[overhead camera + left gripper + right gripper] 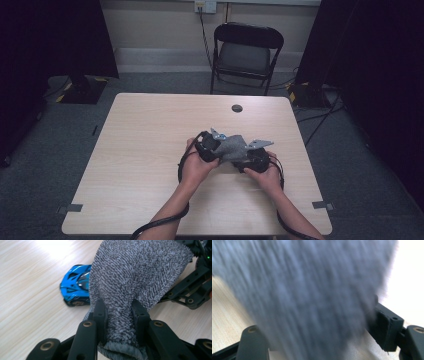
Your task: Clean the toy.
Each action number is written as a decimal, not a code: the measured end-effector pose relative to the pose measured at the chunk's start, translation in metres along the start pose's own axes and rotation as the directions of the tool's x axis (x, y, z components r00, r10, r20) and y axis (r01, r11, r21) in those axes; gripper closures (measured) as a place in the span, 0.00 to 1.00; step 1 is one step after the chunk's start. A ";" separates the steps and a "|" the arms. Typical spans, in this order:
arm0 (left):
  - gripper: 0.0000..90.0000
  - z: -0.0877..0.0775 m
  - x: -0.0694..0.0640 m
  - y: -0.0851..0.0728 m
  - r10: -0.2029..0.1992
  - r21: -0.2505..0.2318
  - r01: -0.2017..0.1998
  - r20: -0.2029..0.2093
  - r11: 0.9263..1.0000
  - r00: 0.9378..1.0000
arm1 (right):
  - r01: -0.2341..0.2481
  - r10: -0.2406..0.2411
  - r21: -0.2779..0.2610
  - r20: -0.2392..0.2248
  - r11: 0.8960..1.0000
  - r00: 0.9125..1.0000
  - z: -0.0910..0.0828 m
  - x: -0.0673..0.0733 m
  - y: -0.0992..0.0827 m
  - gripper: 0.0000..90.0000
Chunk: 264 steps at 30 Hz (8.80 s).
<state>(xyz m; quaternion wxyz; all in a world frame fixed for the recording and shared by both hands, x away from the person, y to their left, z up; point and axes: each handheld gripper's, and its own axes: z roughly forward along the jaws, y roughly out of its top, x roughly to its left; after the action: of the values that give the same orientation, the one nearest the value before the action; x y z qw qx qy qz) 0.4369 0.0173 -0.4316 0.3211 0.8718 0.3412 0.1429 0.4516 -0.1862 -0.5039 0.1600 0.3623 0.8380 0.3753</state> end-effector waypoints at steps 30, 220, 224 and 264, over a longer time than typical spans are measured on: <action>0.78 0.025 -0.001 0.010 0.051 0.105 -0.046 -0.045 0.993 0.998 | 0.001 -0.001 0.000 0.000 1.000 1.000 0.000 0.000 0.000 0.29; 0.77 0.035 0.040 0.020 0.005 0.204 0.020 -0.121 0.979 0.993 | 0.007 -0.007 0.001 -0.007 1.000 1.000 0.000 -0.001 0.000 0.29; 0.76 0.035 0.046 0.017 -0.018 0.199 0.044 -0.127 0.979 0.992 | 0.007 -0.007 0.001 -0.007 1.000 1.000 0.000 -0.001 0.000 0.29; 0.77 0.021 0.093 -0.022 -0.105 0.234 0.161 -0.234 0.959 0.966 | 0.007 -0.007 0.000 -0.008 1.000 1.000 0.001 -0.002 0.000 0.29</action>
<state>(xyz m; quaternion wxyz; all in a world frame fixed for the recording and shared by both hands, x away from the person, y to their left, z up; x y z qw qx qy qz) 0.5033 0.0840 -0.4595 0.1776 0.8592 0.4480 0.1719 0.4533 -0.1870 -0.5040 0.1579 0.3575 0.8400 0.3764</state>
